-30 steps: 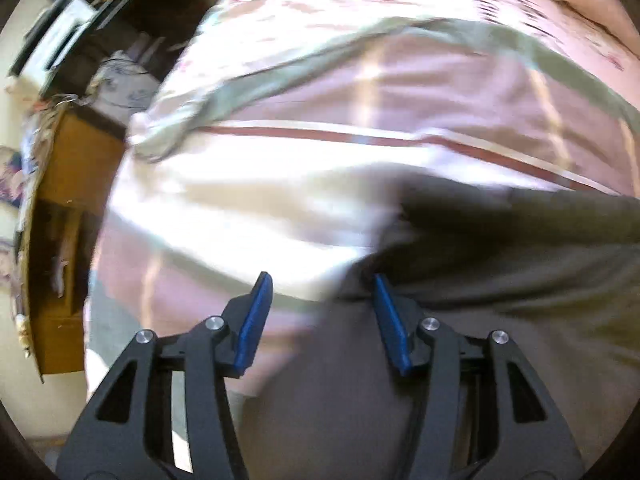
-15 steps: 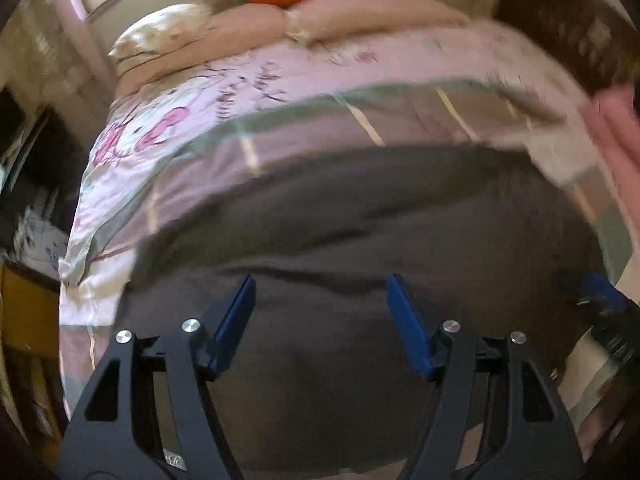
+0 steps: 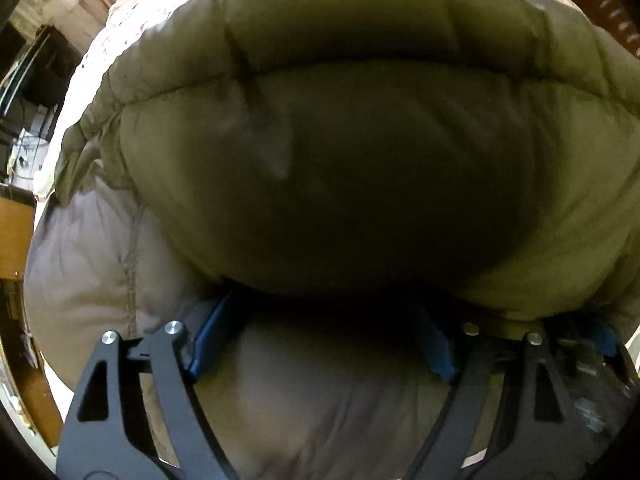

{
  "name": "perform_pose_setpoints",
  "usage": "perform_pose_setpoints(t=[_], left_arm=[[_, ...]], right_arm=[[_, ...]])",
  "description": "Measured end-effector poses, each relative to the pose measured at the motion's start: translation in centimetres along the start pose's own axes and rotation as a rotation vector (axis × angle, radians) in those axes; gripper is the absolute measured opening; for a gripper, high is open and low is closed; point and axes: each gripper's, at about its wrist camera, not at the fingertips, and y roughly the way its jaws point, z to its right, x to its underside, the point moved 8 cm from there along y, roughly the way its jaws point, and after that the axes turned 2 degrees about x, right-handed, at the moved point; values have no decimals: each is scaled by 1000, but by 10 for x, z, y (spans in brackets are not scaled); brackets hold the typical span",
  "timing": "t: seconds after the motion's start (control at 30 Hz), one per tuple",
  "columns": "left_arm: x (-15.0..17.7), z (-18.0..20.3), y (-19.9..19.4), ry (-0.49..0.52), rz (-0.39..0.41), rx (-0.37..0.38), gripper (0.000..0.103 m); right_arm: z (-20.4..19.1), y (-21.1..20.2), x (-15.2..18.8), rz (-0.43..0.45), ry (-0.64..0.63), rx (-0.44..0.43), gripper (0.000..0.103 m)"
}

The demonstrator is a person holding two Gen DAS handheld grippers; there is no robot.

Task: Fold large clothes

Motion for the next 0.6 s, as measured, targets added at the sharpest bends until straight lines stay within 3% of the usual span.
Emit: perform_pose_setpoints(t=[0.1,0.23,0.33,0.4,0.53,0.6], left_arm=[[-3,0,5,-7,-6,3,85],[-7,-2,12,-8,-11,3,85],[0,3,15,-2,-32,-10,85],[0,4,18,-2,-36,-11,86],[-3,5,19,-14,-35,0,86],[-3,2,21,-11,-38,-2,86]], right_arm=[[-2,-21,-19,126,-44,1,87],[2,27,-15,-26,-116,64,94],[-1,46,-7,-62,-213,122,99],[3,42,-10,-86,-183,122,95],[9,9,-32,66,-115,65,90],[25,23,-30,23,-74,45,90]])
